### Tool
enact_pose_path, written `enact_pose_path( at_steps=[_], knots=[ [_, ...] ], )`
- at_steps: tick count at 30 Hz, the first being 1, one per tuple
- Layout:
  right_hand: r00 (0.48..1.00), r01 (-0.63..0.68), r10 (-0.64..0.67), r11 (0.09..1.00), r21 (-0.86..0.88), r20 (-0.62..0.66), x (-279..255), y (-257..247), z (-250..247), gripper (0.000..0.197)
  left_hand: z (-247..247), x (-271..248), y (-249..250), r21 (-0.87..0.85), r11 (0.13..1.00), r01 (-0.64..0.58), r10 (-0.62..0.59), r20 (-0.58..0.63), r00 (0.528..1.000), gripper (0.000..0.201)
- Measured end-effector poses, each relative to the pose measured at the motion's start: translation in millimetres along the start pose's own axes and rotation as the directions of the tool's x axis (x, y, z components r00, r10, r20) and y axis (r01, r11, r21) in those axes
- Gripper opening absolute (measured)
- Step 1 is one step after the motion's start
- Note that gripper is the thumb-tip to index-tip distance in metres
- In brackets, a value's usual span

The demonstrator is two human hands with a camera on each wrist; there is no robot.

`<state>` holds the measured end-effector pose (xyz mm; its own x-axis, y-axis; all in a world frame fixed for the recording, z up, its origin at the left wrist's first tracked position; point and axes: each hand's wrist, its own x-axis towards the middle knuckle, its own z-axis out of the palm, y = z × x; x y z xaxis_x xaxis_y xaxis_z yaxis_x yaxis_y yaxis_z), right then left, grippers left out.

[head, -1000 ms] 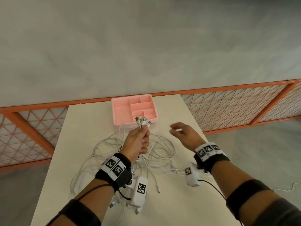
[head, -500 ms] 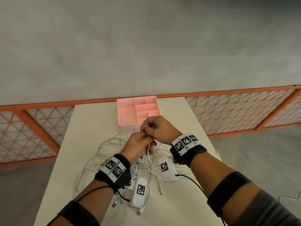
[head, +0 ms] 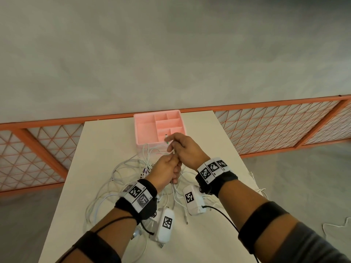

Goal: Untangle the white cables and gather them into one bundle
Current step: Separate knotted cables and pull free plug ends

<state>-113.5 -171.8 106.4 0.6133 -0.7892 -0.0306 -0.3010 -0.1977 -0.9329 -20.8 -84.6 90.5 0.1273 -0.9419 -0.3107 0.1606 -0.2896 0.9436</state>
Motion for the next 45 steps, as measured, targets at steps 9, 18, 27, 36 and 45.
enact_pose_path(
  at_steps=[9, 18, 27, 36, 45],
  knots=[
    [0.959, -0.041, 0.114, 0.961, -0.272, 0.258, -47, 50, 10, 0.038, -40, 12, 45, -0.533, 0.817, -0.220, 0.072, -0.283, 0.956, 0.038],
    [0.864, -0.400, 0.499, 0.595, -0.697, -0.069, -101, 160, -97, 0.040, -93, 10, 70, -0.559, 0.770, -0.306, 0.108, -0.359, 0.927, 0.045],
    [0.605, -0.764, 0.479, 0.124, -0.633, -0.636, -134, 198, -215, 0.042, -79, 9, 49, -0.529, 0.834, -0.156, 0.020, -0.254, 0.967, 0.044],
    [0.561, -0.803, 0.377, 0.032, -0.595, -0.737, -146, 191, -226, 0.028, -36, 4, 20, -0.405, 0.913, -0.045, -0.004, -0.120, 0.993, 0.041],
    [0.541, -0.733, 0.737, 0.177, -0.657, -0.405, -151, 240, -167, 0.048, -28, 3, 7, -0.394, 0.918, -0.027, -0.029, -0.137, 0.990, 0.037]
  ],
)
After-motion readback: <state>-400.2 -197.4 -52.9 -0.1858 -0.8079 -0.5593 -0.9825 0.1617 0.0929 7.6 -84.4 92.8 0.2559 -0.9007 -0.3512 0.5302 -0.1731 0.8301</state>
